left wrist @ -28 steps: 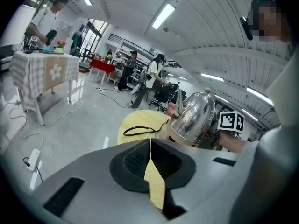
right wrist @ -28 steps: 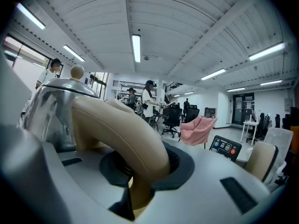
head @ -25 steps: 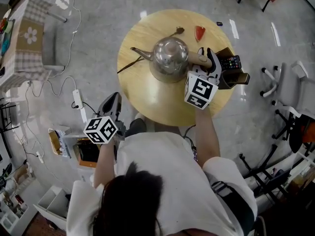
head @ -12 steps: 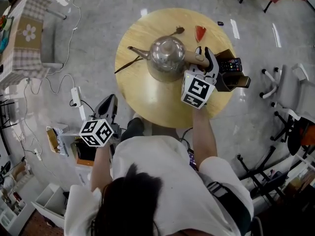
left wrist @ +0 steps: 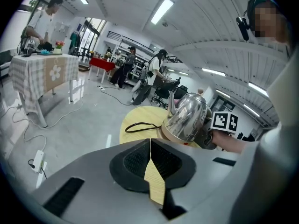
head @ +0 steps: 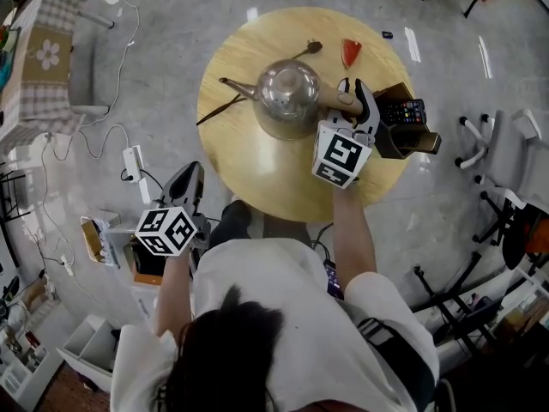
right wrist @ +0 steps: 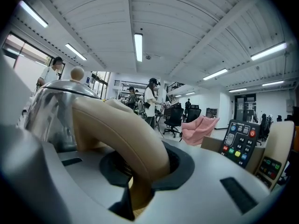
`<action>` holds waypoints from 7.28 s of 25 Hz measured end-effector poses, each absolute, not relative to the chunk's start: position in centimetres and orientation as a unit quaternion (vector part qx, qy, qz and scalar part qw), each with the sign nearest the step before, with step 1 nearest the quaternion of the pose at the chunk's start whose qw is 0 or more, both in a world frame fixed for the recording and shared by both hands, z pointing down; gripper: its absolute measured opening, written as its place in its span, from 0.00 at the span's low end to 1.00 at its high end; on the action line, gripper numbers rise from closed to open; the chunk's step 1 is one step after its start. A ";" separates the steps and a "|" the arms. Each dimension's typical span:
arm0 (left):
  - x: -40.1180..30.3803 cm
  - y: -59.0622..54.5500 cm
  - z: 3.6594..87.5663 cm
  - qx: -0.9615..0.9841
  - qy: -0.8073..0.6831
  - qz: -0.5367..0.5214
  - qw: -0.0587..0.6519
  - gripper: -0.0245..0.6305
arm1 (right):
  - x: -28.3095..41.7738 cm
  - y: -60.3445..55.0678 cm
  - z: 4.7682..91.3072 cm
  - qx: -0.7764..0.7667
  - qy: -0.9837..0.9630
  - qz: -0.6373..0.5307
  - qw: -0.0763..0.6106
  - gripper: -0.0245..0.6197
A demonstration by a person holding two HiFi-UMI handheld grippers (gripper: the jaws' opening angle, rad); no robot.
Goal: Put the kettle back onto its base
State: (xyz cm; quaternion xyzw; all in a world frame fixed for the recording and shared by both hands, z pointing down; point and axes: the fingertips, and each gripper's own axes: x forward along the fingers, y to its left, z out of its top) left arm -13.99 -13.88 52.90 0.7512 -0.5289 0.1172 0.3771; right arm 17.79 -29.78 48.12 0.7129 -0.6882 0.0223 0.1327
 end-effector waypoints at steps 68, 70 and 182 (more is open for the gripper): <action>-11.9 -14.5 53.0 0.772 -0.506 0.118 0.367 0.08 | 18.1 -27.4 50.8 0.717 -0.684 0.018 0.129 0.17; -11.8 -14.6 52.6 0.773 -0.504 0.102 0.372 0.08 | 18.0 -27.5 50.9 0.713 -0.688 0.027 0.130 0.17; -5.5 -10.9 41.9 0.905 -0.344 0.039 0.246 0.08 | 7.6 -7.1 39.3 0.744 -0.653 0.083 0.116 0.08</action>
